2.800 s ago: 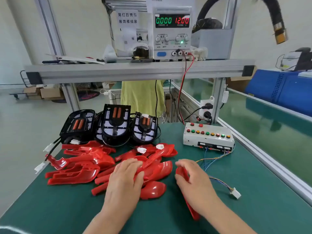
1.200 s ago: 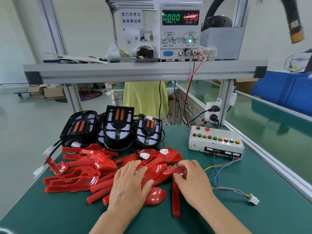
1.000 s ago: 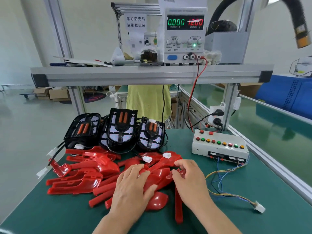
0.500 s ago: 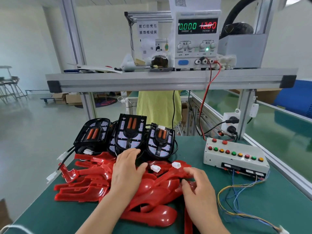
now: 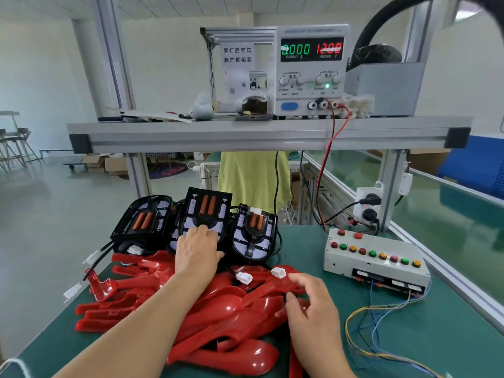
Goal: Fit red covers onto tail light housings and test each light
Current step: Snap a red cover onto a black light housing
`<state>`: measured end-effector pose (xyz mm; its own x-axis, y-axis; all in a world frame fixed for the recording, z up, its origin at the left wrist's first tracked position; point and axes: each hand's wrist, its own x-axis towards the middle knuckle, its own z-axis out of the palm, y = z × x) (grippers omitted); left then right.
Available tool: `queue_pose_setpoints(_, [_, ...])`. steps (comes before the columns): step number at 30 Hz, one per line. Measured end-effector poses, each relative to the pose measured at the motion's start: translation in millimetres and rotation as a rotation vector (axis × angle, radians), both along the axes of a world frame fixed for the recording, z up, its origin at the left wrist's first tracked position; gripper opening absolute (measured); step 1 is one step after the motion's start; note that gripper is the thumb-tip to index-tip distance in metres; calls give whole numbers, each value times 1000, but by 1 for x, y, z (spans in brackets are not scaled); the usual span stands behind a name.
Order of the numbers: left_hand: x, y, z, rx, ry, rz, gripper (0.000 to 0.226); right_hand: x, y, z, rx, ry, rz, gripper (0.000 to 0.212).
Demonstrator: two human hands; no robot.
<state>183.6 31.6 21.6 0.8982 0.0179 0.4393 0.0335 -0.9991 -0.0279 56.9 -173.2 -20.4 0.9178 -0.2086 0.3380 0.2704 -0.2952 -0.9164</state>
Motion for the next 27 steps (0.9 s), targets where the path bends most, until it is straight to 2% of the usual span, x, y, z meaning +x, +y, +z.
queue_pose_setpoints(3, [3, -1, 5, 107, 13, 10, 30, -1, -2, 2, 7, -2, 1, 41])
queue_pose_setpoints(7, [3, 1, 10, 126, 10, -1, 21, -1, -3, 3, 5, -7, 0, 43])
queue_pose_setpoints(14, [-25, -4, 15, -62, -92, -79, 20, -1, -8, 5, -58, -31, -46, 40])
queue_pose_setpoints(20, [-59, -28, 24, -218, -149, -136, 19, -6, -2, 6, -137, -142, -27, 49])
queue_pose_setpoints(23, [-79, -47, 33, -310, -241, -211, 25, -6, -1, 4, -155, -189, 21, 48])
queue_pose_setpoints(27, [-108, -75, 39, -414, -379, -331, 23, -8, 3, 3, -55, -136, 140, 74])
